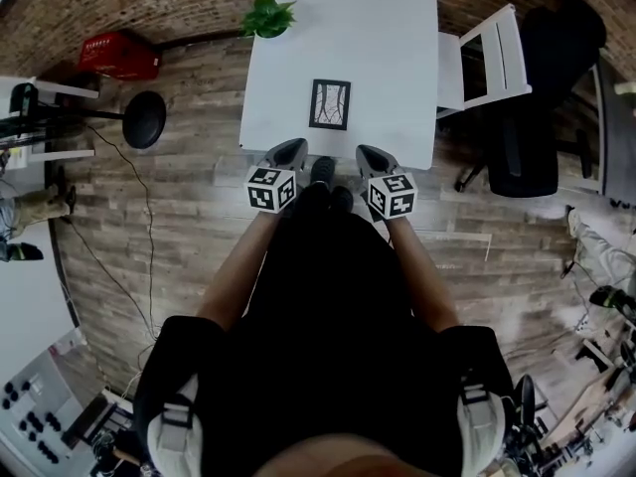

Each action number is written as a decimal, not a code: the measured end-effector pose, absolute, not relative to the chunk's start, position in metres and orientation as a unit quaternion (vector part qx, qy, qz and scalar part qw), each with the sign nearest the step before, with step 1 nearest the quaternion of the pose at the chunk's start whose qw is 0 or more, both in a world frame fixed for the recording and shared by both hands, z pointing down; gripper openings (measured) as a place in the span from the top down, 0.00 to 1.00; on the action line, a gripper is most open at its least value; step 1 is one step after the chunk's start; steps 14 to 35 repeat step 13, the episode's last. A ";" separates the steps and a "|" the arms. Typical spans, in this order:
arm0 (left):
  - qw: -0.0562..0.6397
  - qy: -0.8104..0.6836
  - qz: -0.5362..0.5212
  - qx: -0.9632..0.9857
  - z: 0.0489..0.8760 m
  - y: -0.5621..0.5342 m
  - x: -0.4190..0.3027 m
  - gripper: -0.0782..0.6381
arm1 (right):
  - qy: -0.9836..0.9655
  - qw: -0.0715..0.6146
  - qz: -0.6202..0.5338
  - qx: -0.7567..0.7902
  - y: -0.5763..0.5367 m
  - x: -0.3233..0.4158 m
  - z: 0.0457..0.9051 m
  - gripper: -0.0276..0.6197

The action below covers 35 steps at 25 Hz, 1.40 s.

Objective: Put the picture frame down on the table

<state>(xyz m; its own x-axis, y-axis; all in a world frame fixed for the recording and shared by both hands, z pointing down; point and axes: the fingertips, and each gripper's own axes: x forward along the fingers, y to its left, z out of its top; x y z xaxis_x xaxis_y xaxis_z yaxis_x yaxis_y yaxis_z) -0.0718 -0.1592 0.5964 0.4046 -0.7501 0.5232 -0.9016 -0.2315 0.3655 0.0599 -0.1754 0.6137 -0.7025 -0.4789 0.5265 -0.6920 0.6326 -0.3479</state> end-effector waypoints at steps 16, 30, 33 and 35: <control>0.323 -0.536 0.113 0.772 0.602 -0.127 -0.081 0.86 | -0.876 0.188 0.277 0.347 -0.159 0.063 0.618 0.96; 0.323 -0.536 0.113 0.772 0.602 -0.127 -0.081 0.86 | -0.876 0.188 0.277 0.347 -0.159 0.063 0.618 0.96; 0.323 -0.536 0.113 0.772 0.602 -0.127 -0.081 0.86 | -0.876 0.188 0.277 0.347 -0.159 0.063 0.618 0.96; 0.323 -0.536 0.113 0.772 0.602 -0.127 -0.081 0.86 | -0.876 0.188 0.277 0.347 -0.159 0.063 0.618 0.96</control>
